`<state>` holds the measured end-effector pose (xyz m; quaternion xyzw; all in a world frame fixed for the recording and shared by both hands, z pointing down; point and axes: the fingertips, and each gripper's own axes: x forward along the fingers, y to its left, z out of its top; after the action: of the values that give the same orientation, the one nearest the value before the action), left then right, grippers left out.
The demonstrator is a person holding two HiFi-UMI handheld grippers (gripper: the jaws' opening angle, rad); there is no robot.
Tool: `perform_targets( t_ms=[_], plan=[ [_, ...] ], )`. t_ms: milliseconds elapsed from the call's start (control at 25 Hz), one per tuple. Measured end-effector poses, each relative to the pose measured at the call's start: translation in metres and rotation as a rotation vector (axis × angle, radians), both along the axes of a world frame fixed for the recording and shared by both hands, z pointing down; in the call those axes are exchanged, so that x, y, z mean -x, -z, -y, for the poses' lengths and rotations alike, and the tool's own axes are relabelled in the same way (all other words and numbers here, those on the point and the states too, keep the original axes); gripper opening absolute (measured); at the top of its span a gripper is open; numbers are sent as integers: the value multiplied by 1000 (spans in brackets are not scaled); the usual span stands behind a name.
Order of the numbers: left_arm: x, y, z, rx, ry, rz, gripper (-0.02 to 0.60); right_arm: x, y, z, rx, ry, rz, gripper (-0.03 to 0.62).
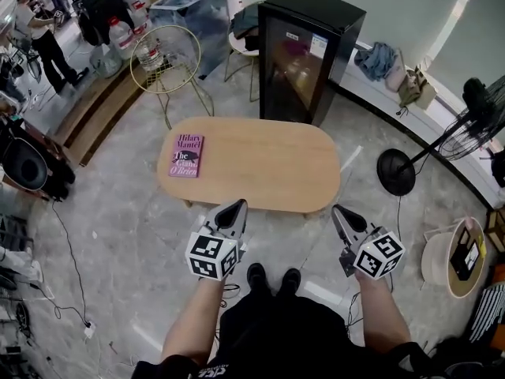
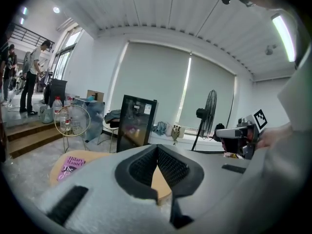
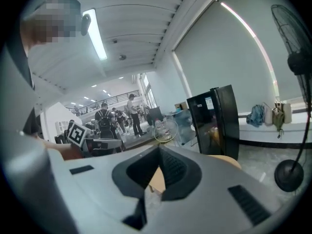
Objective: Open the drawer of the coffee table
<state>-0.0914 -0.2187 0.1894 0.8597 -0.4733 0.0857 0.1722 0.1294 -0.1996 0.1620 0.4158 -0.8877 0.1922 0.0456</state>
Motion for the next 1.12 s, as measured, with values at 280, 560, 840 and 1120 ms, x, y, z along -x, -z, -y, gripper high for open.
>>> perform_targets(
  t_ms=[280, 560, 840, 1120],
  plan=[
    [38, -24, 4, 9, -46, -13, 9, 47, -8, 8, 7, 3, -23, 8],
    [49, -42, 0, 40, -45, 14, 9, 57, -25, 2, 28, 2, -22, 8],
    [28, -49, -12, 85, -23, 4, 9, 26, -38, -18, 32, -6, 19, 6],
    [17, -71, -31, 100, 8, 45, 9, -18, -76, -44, 63, -64, 38, 6]
  ],
)
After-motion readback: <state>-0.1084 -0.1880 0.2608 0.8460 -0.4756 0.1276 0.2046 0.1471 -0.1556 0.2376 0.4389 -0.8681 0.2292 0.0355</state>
